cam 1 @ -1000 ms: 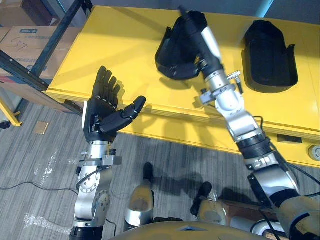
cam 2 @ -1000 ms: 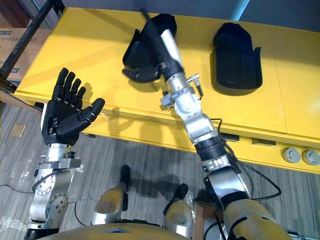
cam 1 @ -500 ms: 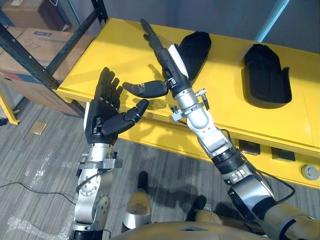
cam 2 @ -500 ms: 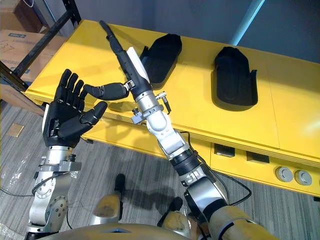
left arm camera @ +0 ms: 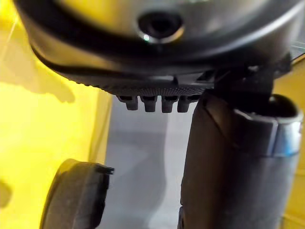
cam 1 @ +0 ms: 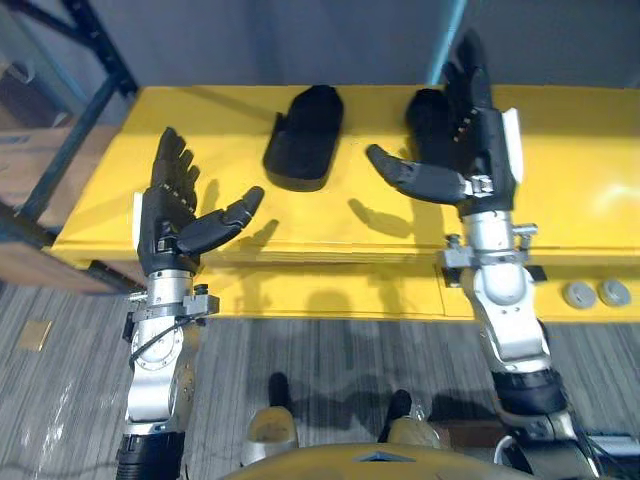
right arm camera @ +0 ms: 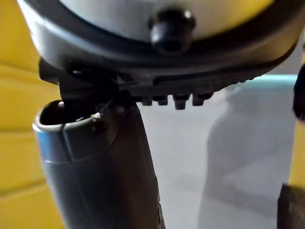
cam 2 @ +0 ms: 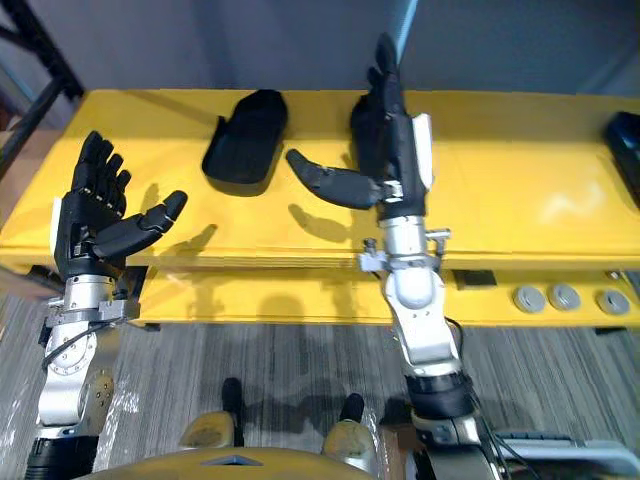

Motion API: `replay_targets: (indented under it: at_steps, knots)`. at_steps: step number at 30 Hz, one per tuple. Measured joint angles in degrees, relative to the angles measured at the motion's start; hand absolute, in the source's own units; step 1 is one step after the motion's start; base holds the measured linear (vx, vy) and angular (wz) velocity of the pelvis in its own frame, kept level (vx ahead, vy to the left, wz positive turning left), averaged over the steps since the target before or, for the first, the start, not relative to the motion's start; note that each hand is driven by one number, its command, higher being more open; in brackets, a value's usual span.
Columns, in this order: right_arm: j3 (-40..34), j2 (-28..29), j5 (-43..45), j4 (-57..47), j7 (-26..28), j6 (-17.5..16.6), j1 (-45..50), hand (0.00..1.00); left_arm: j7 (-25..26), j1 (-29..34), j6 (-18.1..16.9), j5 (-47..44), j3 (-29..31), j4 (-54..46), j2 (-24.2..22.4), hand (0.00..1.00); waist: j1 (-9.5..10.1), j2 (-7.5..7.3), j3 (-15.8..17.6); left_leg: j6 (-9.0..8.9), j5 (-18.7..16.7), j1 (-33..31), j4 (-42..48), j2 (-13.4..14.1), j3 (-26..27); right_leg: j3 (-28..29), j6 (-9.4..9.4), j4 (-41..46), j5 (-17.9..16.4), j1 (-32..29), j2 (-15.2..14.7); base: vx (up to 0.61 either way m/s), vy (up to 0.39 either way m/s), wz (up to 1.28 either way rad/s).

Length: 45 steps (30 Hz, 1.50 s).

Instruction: Walk over and take three plastic housings, then place them on the shelf

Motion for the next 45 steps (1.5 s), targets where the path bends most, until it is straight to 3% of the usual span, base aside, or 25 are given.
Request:
replay_targets:
  at_steps: [6,11,18,24,29,36,40,45]
  knots:
    - [-6.6,-1.2,7.1,-1.3,6.3,-3.8,6.5,1.0,0.8,-1.1,1.0,0.3,1.4,7.9,0.0,1.0,-3.22,0.44,-1.0,-0.43,-0.5,0.1,0.2,0.4,2.1,2.3,-0.04,0.1,0.3,-1.5,0.5,0.03,-0.018,-0.19]
    - [-8.3,-1.2,8.0,-1.3,10.0,-4.9,9.7,1.0,4.1,-4.8,0.6,0.2,4.3,15.9,0.1,1.0,-3.82,0.6,-1.1,-0.35,-0.8,0.0,0.2,0.3,3.7,4.0,0.03,0.3,0.4,-2.8,0.5,0.0,-0.002,-0.16]
    - [-9.3,-1.2,10.0,-1.3,11.5,-6.1,10.7,1.0,3.5,-6.2,-1.0,0.3,5.2,19.7,2.3,1.0,-4.76,1.15,-1.0,-0.27,-1.0,0.0,0.2,0.2,4.8,5.2,0.05,1.0,0.4,-3.9,0.4,-0.01,0.0,-0.08]
    - [-9.8,-1.2,11.7,-1.3,13.4,-6.6,10.2,1.0,0.7,-10.1,-2.8,-0.5,5.4,24.5,2.4,1.0,-6.09,2.94,0.1,-0.24,-0.9,-0.4,0.2,0.2,5.3,5.9,0.21,1.8,0.1,-5.1,0.3,-0.01,-0.002,-0.03]
    - [-9.7,-2.6,12.9,-1.5,15.1,-6.6,5.6,1.0,-1.4,-16.5,-3.4,-3.6,5.2,27.4,5.1,1.0,-6.57,3.61,2.8,0.09,-0.4,-2.3,0.2,0.1,5.9,7.3,0.23,3.3,0.2,-8.5,0.3,-0.02,-0.005,-0.08]
    - [-6.6,-3.7,16.2,-1.4,19.9,-6.5,0.5,1.0,-4.3,-20.8,-5.9,-7.6,4.1,27.9,6.3,1.0,-6.49,4.12,6.5,0.26,0.1,-3.6,0.2,0.1,5.2,7.0,-0.43,4.8,0.0,-10.0,0.2,0.01,-0.007,0.03]
    - [-0.8,-3.7,15.9,-1.3,21.1,-5.4,-2.8,1.0,-6.2,-22.9,-6.9,-9.1,4.0,27.8,6.6,1.0,-6.03,4.04,8.3,0.45,0.5,-4.5,0.2,0.1,3.8,5.8,-0.61,6.4,-0.9,-10.7,-0.1,0.01,-0.013,0.15]
    - [1.5,-3.7,15.7,-1.0,20.5,-4.1,-3.6,1.0,-7.9,-24.7,-6.9,-9.3,3.5,27.7,8.3,1.0,-5.32,3.42,9.4,0.49,0.9,-5.5,0.2,0.0,2.4,4.9,-0.73,8.5,-2.2,-11.8,-0.6,0.0,-0.014,0.16]
